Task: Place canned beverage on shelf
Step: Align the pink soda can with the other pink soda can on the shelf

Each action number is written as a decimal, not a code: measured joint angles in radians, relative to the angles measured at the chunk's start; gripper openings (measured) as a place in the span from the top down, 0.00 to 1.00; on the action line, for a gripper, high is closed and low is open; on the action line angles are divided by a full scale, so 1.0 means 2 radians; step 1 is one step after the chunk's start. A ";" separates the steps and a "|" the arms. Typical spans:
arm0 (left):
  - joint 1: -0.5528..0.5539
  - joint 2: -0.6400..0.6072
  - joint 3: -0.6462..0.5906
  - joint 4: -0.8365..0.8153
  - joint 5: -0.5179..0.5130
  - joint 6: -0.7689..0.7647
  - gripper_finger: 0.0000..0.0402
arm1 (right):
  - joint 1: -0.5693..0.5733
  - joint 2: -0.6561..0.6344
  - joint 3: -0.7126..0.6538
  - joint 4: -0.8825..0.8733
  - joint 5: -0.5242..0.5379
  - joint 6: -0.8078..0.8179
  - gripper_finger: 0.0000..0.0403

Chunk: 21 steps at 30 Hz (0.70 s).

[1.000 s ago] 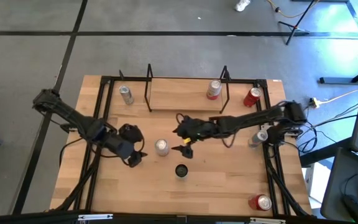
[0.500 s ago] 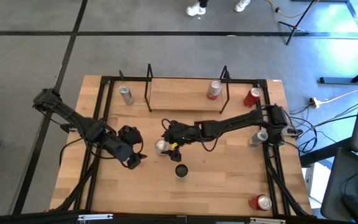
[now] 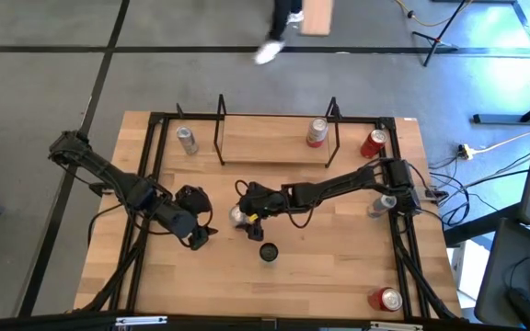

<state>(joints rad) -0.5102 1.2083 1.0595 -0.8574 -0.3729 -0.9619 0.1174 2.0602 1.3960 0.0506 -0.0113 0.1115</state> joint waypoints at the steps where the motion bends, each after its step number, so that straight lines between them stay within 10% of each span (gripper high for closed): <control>1: -0.001 0.000 0.000 0.000 0.000 0.000 0.15 | 0.000 0.000 0.000 -0.001 0.000 0.000 0.19; 5: 0.000 0.000 0.000 0.001 0.000 0.000 0.15 | 0.000 -0.003 0.000 -0.003 0.000 0.006 0.37; 21: 0.001 0.000 0.000 0.003 0.000 0.002 0.15 | -0.014 -0.190 -0.001 -0.191 0.058 -0.048 0.37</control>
<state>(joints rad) -0.5091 1.2083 1.0595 -0.8512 -0.3729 -0.9588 0.0885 1.6799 1.3949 -0.3320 0.1040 0.0162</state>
